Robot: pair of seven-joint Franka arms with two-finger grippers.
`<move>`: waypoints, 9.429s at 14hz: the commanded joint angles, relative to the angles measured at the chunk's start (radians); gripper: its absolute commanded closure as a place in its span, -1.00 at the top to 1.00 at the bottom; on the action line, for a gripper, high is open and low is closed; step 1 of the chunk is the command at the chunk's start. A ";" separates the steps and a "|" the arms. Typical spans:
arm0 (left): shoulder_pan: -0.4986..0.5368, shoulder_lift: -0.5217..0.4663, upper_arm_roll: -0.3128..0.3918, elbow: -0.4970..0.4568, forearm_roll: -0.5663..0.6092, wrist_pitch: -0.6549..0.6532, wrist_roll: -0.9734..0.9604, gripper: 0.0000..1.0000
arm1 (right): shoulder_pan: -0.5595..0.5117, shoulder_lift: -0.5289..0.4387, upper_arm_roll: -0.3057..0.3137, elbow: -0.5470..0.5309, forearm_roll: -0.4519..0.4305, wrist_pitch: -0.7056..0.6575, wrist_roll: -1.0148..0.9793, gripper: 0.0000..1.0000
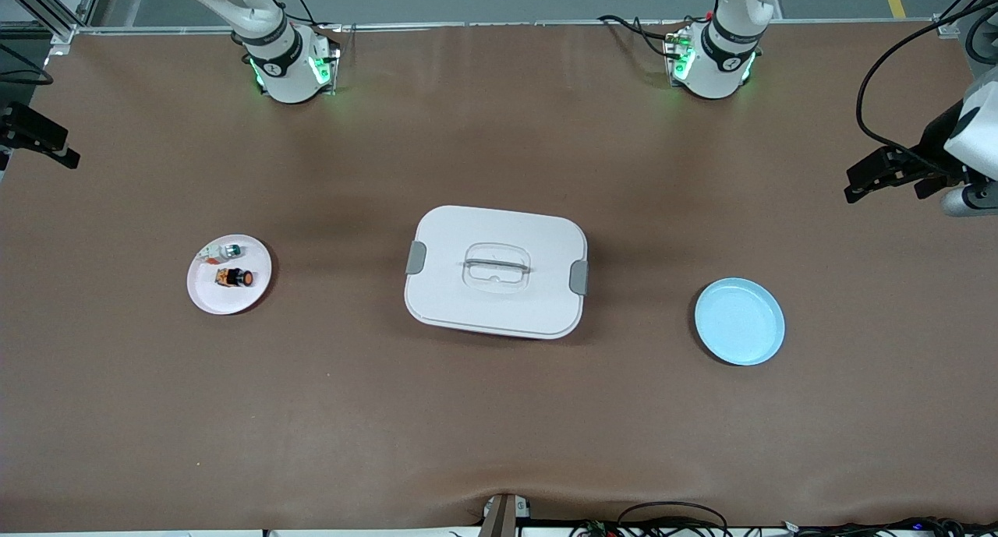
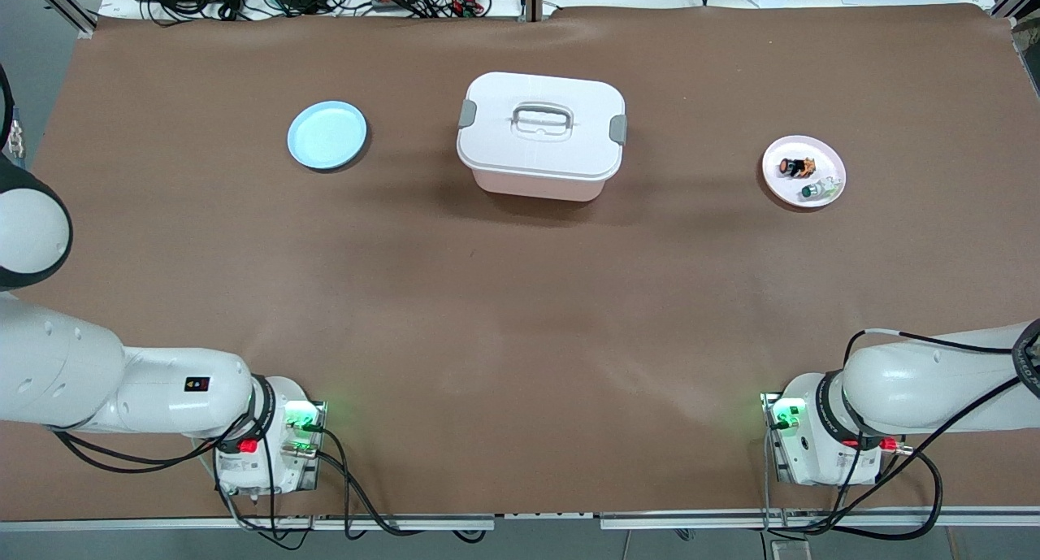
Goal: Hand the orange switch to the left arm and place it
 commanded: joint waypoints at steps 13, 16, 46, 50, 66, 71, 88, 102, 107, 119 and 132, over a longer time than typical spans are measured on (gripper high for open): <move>-0.005 0.011 0.006 0.027 -0.011 -0.023 0.004 1.00 | -0.007 0.117 -0.002 0.008 -0.017 0.006 -0.001 1.00; -0.002 0.011 0.006 0.029 -0.011 -0.023 0.007 1.00 | -0.019 0.194 -0.003 0.023 -0.013 0.010 -0.009 1.00; -0.001 0.011 0.006 0.027 -0.012 -0.023 0.012 1.00 | -0.041 0.384 0.004 -0.600 0.096 0.949 -0.007 1.00; -0.002 0.011 0.006 0.027 -0.012 -0.023 0.012 1.00 | -0.030 0.430 0.004 -0.626 0.101 1.033 -0.009 1.00; -0.001 0.011 0.006 0.027 -0.012 -0.023 0.010 1.00 | -0.035 0.467 0.026 -0.673 0.102 1.084 -0.032 1.00; -0.001 0.011 0.006 0.027 -0.012 -0.023 0.012 1.00 | -0.033 0.475 0.026 -0.676 0.102 1.084 -0.032 1.00; -0.013 0.011 0.005 0.092 -0.022 -0.022 0.001 1.00 | -0.030 0.475 0.026 -0.624 0.128 1.026 -0.020 -1.00; -0.022 -0.004 -0.052 0.133 -0.561 -0.017 -0.008 1.00 | 0.030 0.449 0.029 -0.172 0.407 0.258 0.351 -1.00; -0.028 0.065 -0.227 0.127 -0.644 0.148 -0.013 1.00 | 0.119 0.447 0.029 -0.052 0.555 0.184 0.645 -1.00; -0.319 0.357 -0.295 0.129 -0.796 0.726 -0.158 1.00 | 0.363 0.463 0.027 0.175 0.655 0.299 1.313 -1.00; -0.449 0.520 -0.293 0.150 -0.873 1.040 -0.128 1.00 | 0.478 0.607 0.026 0.371 0.652 0.443 1.625 -1.00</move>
